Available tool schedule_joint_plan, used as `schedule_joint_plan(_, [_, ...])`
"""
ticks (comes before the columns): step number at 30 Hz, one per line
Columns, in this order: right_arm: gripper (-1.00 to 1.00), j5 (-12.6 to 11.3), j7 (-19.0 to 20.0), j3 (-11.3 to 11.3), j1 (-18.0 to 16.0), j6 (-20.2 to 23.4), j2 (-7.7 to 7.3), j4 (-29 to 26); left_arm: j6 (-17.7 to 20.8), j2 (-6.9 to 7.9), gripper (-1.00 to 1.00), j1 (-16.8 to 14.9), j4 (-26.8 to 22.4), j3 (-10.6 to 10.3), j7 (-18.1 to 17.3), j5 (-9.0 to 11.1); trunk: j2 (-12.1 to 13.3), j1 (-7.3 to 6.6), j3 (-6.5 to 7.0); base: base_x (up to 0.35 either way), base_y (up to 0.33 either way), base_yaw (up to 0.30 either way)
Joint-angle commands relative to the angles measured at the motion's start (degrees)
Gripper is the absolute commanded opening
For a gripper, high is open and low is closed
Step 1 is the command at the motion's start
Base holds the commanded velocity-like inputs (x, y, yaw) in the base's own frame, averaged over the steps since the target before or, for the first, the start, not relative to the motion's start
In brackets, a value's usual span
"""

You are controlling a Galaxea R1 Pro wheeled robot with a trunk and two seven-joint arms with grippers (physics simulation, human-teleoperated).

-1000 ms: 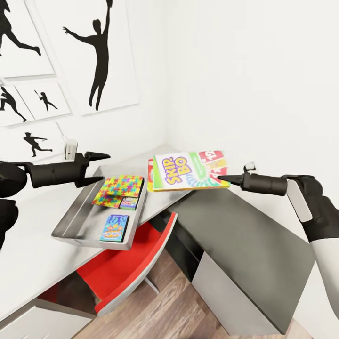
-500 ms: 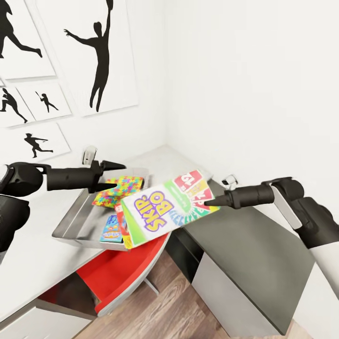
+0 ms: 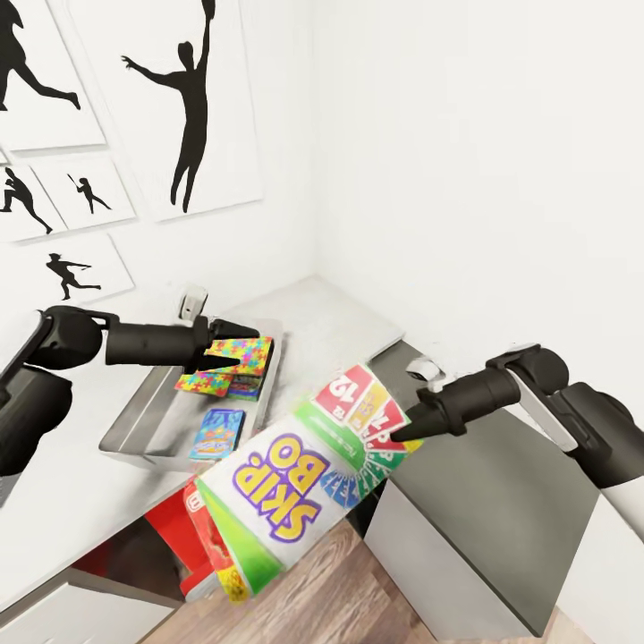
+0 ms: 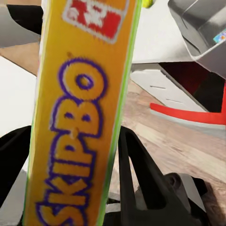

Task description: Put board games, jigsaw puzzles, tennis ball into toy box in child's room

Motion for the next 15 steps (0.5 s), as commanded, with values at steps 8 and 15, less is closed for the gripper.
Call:
schedule_joint_plan(8, [-1.00,-0.11,2.78,3.42,-0.17,0.48,-1.07,-0.95,0.61,0.76,1.00,-1.59,-0.18,-7.68,-1.29,0.60,-0.07,0.02,-0.08,0.000,0.000,0.000])
schedule_joint_plan(15, [-1.00,0.03,3.31,4.14,0.03,0.48,-0.97,-1.11,0.77,0.76,1.00,-1.90,-0.21,-13.74,-3.43,0.60,-0.07,0.02,-0.08,0.000,0.000,0.000])
